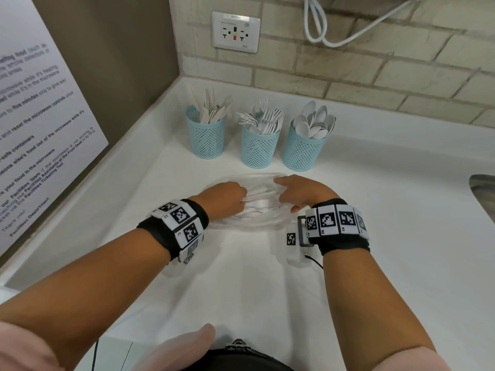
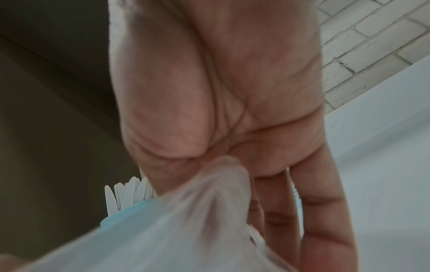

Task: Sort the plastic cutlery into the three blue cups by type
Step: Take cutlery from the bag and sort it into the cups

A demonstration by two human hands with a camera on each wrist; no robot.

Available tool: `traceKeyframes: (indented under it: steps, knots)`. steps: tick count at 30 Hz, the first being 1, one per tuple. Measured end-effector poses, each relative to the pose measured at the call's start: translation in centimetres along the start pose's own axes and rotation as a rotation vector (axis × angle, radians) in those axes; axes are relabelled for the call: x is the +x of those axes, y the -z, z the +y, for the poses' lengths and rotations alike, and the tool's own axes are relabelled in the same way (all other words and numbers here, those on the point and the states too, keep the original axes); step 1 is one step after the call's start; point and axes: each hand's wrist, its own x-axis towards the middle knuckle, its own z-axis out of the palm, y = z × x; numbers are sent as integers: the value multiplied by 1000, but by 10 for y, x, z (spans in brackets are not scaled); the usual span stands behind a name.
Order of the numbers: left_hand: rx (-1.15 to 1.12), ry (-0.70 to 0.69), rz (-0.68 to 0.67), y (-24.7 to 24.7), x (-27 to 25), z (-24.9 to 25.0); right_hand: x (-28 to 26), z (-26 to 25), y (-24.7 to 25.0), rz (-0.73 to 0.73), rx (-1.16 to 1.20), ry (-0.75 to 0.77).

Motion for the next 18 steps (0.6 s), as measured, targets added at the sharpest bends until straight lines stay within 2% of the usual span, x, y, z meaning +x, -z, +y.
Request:
traceKeyframes:
  steps: [5, 12, 16, 18]
  knots:
    - [-158, -2, 33, -1, 0, -11, -1, 1, 0, 8, 0, 1]
    - [-330, 35, -64, -2, 0, -9, -1, -2, -1, 3, -24, 13]
    - [-283, 20, -109, -2, 1, -9, -1, -1, -1, 2, -14, 8]
    - [-292, 26, -72, -2, 1, -9, -2, 0, 0, 4, -6, 6]
